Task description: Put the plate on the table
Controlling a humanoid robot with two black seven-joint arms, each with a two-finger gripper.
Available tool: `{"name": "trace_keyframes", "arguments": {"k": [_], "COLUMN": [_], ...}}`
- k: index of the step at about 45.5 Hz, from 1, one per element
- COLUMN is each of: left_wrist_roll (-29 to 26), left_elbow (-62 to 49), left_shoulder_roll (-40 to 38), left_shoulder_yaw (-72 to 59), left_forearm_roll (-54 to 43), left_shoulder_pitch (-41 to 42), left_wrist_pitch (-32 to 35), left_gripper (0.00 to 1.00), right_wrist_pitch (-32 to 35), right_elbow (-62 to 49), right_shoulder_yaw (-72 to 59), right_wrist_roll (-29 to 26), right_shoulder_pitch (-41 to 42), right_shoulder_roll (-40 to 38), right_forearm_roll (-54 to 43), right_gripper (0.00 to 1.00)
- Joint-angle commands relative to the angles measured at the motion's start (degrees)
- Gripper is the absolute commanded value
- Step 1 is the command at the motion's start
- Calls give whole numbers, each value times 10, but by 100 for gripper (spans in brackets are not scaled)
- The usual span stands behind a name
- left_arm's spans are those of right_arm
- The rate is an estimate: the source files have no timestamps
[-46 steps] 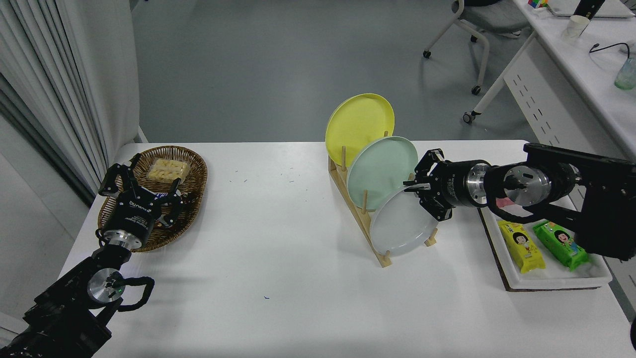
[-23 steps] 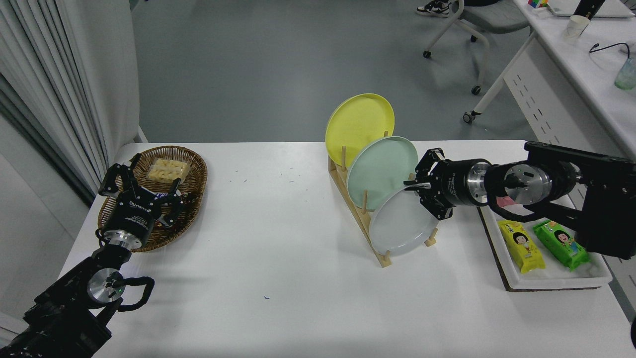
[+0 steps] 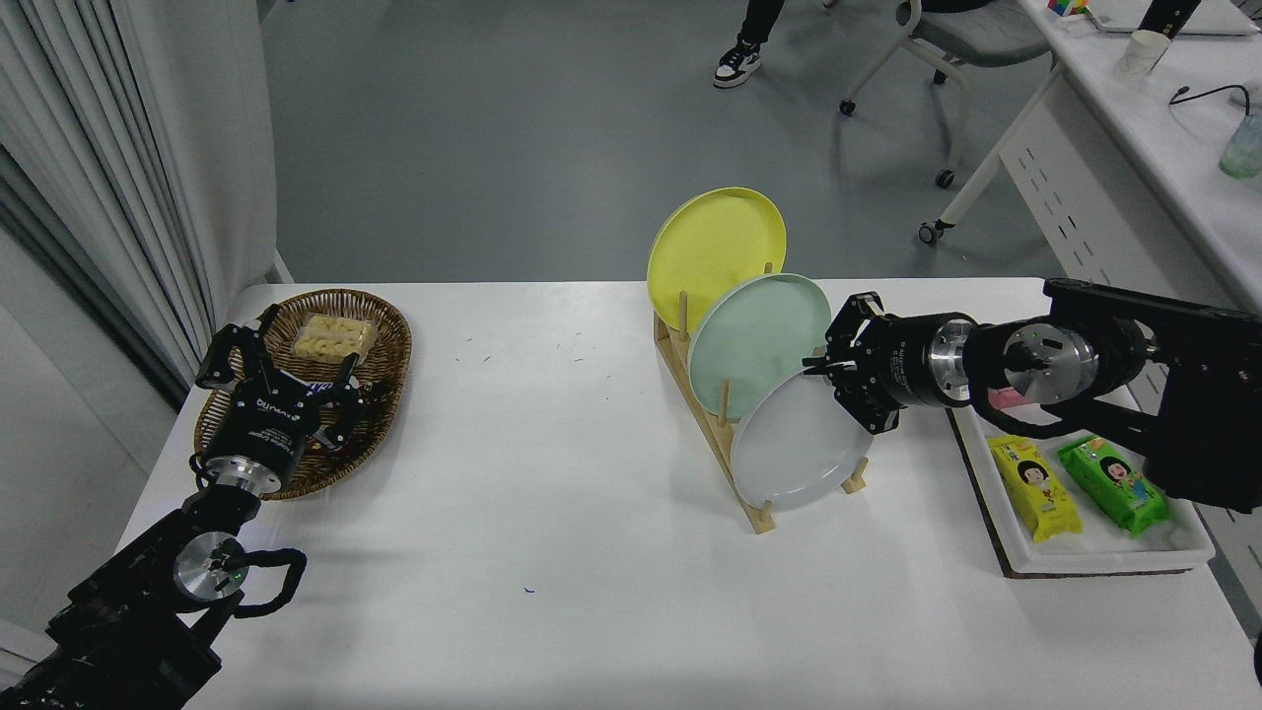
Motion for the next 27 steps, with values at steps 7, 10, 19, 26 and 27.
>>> {"name": "trace_keyframes", "arguments": {"k": [7,10,19,26,27], "left_wrist_roll": [0,0,0,0,0], "left_elbow": [0,0,0,0,0], "left_shoulder_roll": [0,0,0,0,0], "left_shoulder_yaw": [0,0,0,0,0], "left_forearm_roll": [-1,0,-1,0,0], "left_shoulder_pitch": [0,0,0,0,0], "left_wrist_pitch": [0,0,0,0,0], "left_gripper": [98,98,98,98,98], "right_wrist_pitch": [4,7,8,9,9], "right_elbow": [1,1,2,4,4], "right_shoulder_yaw": [0,2,3,2,3], "right_wrist_roll": [-5,-7,-10,-11,-12], "right_shoulder_pitch": [5,6,14,24,25], "right_shoulder_roll": [-1,-3,-7,-12,-12], "right_forearm_roll": [0,0,0,0,0], "right_gripper": [0,0,0,0,0]}}
